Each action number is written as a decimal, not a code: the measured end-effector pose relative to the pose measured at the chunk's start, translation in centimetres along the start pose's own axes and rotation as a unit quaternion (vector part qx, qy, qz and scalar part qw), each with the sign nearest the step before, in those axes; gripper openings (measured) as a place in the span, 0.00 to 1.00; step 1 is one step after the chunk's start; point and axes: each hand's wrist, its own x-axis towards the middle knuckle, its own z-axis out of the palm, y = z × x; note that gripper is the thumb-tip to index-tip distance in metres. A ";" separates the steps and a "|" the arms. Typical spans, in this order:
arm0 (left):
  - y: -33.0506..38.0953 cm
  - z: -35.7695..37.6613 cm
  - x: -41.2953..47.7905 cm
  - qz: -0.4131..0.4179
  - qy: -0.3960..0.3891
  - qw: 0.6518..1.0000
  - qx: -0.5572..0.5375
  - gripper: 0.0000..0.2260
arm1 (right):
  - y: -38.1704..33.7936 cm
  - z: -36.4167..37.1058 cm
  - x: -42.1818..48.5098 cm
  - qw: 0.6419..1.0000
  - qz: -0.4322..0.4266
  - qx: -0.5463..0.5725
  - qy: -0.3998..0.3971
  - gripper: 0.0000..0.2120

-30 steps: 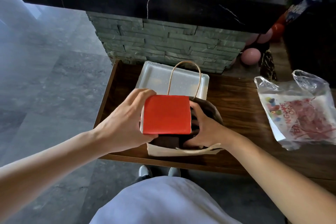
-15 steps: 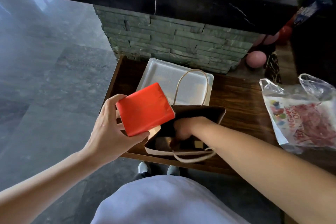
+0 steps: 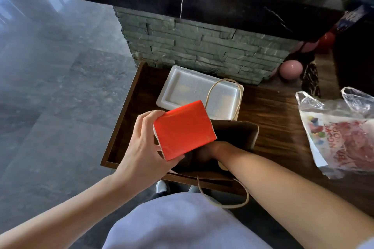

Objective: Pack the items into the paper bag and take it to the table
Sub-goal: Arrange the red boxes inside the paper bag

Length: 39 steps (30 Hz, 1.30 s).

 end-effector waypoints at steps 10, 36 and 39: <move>-0.2 0.0 0.7 -0.030 0.018 0.999 0.009 0.47 | 0.8 -1.0 -2.1 0.990 -0.011 0.048 0.132 0.12; -1.1 -0.1 1.2 -0.023 0.042 0.999 0.004 0.46 | -0.5 0.3 -1.8 0.952 0.128 0.234 0.150 0.20; -1.3 -0.1 1.2 -0.032 0.046 0.998 -0.004 0.46 | 0.7 -0.4 -4.7 0.910 0.111 0.358 0.177 0.13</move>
